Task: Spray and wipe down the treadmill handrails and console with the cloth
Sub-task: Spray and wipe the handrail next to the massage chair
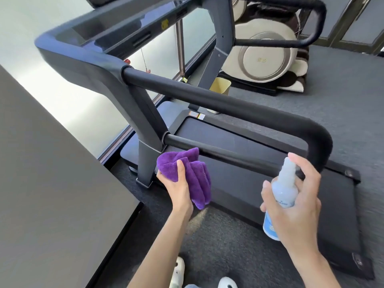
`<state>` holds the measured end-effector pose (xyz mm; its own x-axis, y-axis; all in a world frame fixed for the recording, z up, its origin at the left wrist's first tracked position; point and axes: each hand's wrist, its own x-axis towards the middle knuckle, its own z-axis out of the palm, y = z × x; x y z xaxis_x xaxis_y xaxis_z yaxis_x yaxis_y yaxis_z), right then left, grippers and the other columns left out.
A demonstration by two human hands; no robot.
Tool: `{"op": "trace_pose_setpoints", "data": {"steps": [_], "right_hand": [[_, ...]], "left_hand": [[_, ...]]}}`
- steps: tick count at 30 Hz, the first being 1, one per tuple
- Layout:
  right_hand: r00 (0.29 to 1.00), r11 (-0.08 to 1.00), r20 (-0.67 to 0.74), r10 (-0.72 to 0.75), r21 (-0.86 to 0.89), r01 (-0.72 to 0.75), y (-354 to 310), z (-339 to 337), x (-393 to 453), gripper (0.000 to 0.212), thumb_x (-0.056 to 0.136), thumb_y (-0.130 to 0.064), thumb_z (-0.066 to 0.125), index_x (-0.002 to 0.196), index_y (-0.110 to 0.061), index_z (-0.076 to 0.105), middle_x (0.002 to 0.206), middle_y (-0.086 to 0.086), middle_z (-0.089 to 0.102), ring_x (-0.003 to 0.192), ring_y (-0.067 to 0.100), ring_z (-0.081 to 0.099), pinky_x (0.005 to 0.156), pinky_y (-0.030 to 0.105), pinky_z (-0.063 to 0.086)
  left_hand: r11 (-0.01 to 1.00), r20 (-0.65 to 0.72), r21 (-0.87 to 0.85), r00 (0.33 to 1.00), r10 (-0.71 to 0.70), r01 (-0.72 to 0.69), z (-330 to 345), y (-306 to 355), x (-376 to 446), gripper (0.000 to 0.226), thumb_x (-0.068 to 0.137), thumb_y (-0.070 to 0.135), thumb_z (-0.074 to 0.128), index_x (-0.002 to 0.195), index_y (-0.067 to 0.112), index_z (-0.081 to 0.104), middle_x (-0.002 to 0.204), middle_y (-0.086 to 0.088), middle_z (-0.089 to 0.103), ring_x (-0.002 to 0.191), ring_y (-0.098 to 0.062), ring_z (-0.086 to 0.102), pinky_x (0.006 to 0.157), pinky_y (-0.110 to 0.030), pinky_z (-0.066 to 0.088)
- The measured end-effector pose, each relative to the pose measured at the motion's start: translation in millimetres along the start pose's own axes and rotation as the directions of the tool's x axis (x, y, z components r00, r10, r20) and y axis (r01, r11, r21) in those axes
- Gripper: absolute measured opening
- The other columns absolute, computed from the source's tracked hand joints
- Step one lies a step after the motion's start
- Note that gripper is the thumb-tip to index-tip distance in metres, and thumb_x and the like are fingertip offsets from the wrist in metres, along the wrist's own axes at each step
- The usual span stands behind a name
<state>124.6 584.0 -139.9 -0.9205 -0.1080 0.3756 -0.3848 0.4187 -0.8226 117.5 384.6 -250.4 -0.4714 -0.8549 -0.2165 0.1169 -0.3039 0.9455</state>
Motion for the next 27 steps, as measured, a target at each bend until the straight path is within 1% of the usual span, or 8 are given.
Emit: {"op": "trace_pose_setpoints", "data": {"steps": [3,7,13,16,19,21,23,27], "right_hand": [[1.000,1.000,0.011,0.008,-0.015,-0.008,-3,13,-1,0.055,0.079,-0.043,0.060,0.125,-0.063,0.036,0.115,0.016,0.067,0.081,0.041,0.068,0.082,0.055,0.057],[1.000,0.998,-0.007,0.025,-0.052,-0.025,-5,24,-1,0.056,0.081,-0.040,0.062,0.127,-0.057,0.037,0.113,0.015,0.066,0.075,0.038,0.068,0.078,0.053,0.058],[0.998,0.995,-0.033,0.051,-0.089,-0.054,-2,38,3,0.063,0.082,-0.022,0.065,0.126,-0.057,0.037,0.106,0.012,0.066,0.067,0.034,0.066,0.073,0.051,0.059],[0.997,0.993,-0.024,0.070,-0.093,-0.071,-2,46,8,0.061,0.082,-0.023,0.065,0.126,-0.054,0.036,0.108,0.013,0.066,0.070,0.037,0.067,0.076,0.053,0.058],[0.997,0.995,-0.019,0.070,-0.076,-0.071,-4,55,15,0.061,0.082,-0.022,0.064,0.126,-0.052,0.036,0.103,0.013,0.067,0.070,0.037,0.066,0.077,0.049,0.058],[0.997,0.995,-0.015,0.070,-0.070,-0.071,-4,59,19,0.061,0.082,-0.022,0.064,0.127,-0.052,0.036,0.104,0.014,0.068,0.072,0.037,0.067,0.078,0.045,0.057],[0.998,0.996,-0.013,0.066,-0.065,-0.067,-4,62,23,0.061,0.081,-0.023,0.065,0.127,-0.053,0.036,0.107,0.015,0.068,0.074,0.037,0.068,0.079,0.039,0.055],[0.998,0.996,-0.008,0.059,-0.066,-0.059,2,62,26,0.061,0.082,-0.024,0.065,0.126,-0.053,0.037,0.108,0.014,0.068,0.073,0.037,0.068,0.079,0.035,0.054]], "left_hand": [[0.996,0.001,-0.073,0.999,-0.054,0.054,0,-3,14,0.042,0.082,0.050,0.066,0.109,0.029,0.042,0.120,-0.002,0.057,0.110,-0.013,0.061,0.100,-0.036,0.047],[0.979,-0.014,-0.139,0.988,-0.153,0.149,9,-12,37,0.050,0.091,0.038,0.063,0.126,0.015,0.035,0.123,-0.005,0.056,0.106,-0.011,0.063,0.098,-0.034,0.049],[0.953,-0.040,-0.167,0.964,-0.262,0.252,8,-23,58,0.061,0.091,0.041,0.063,0.136,0.018,0.029,0.116,0.007,0.057,0.090,0.005,0.064,0.067,-0.012,0.053],[0.928,-0.041,-0.173,0.939,-0.343,0.331,5,-28,52,0.054,0.093,0.040,0.061,0.133,0.023,0.030,0.114,0.006,0.056,0.094,-0.003,0.064,0.076,-0.025,0.054],[0.883,-0.051,-0.217,0.898,-0.436,0.416,8,-28,50,0.029,0.094,0.039,0.059,0.111,0.030,0.036,0.114,-0.001,0.056,0.096,-0.016,0.064,0.085,-0.038,0.052],[0.858,-0.029,-0.237,0.879,-0.476,0.456,9,-29,49,0.023,0.095,0.041,0.057,0.101,0.034,0.036,0.111,-0.001,0.058,0.091,-0.014,0.065,0.076,-0.034,0.054],[0.860,0.023,-0.227,0.885,-0.465,0.458,12,-28,53,0.028,0.095,0.045,0.055,0.112,0.035,0.035,0.113,0.003,0.058,0.094,-0.011,0.065,0.066,-0.028,0.055],[0.876,0.145,-0.249,0.910,-0.388,0.413,29,-15,77,0.040,0.094,0.051,0.051,0.125,0.036,0.029,0.135,-0.008,0.055,0.119,-0.022,0.059,0.102,-0.045,0.046]]}}
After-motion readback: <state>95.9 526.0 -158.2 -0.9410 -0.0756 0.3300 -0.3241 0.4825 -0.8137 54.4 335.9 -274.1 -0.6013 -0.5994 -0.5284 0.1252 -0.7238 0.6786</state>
